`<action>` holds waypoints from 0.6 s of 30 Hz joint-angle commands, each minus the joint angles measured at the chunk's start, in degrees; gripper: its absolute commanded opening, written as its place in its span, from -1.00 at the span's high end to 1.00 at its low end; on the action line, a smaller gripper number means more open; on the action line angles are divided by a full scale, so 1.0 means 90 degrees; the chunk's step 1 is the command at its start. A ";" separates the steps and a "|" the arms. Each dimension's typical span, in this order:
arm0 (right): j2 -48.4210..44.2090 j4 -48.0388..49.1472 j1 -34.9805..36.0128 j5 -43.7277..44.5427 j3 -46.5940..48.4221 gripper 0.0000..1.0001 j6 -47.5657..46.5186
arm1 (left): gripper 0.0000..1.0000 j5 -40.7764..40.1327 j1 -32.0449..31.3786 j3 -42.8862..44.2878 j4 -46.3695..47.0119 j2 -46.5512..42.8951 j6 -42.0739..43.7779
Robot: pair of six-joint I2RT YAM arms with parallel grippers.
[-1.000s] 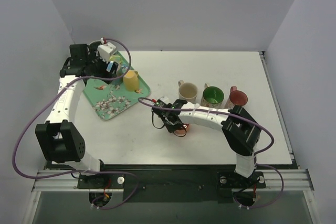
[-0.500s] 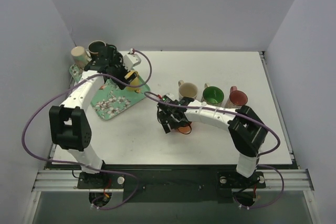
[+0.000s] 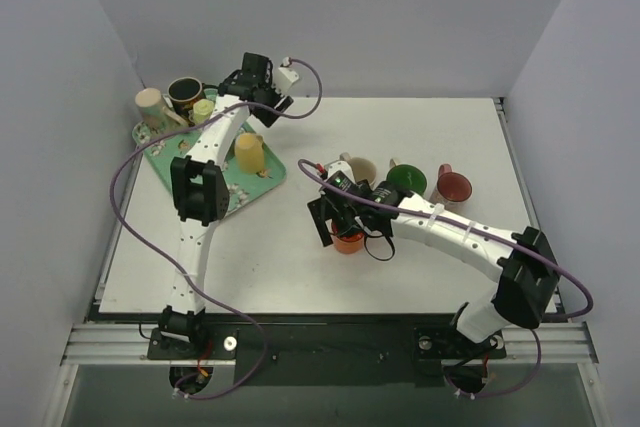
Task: Turn the mug right side up
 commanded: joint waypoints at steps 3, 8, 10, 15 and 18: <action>-0.0325 -0.0375 -0.0167 0.0394 -0.0482 -0.87 0.0127 | -0.53 -0.0621 0.0016 -0.0401 -0.0483 0.0122 -0.0141; -0.0550 -0.0394 -0.0372 0.0492 -0.0687 -0.87 0.0224 | -0.48 -0.0298 -0.0012 -0.1281 -0.0238 -0.0338 -0.0112; -0.0658 -0.0394 -0.0373 0.0521 -0.0697 -0.88 0.0215 | -0.33 -0.0298 -0.0023 -0.1301 -0.0393 -0.0309 -0.0102; -0.0931 -0.0424 -0.0392 0.0638 -0.0795 -0.87 0.0205 | -0.14 -0.0036 -0.0013 -0.1330 -0.1067 -0.0396 -0.0073; -0.1048 -0.0443 -0.0421 0.0648 -0.0873 -0.87 0.0215 | -0.15 0.0306 -0.0003 -0.1681 -0.1350 -0.0756 0.0102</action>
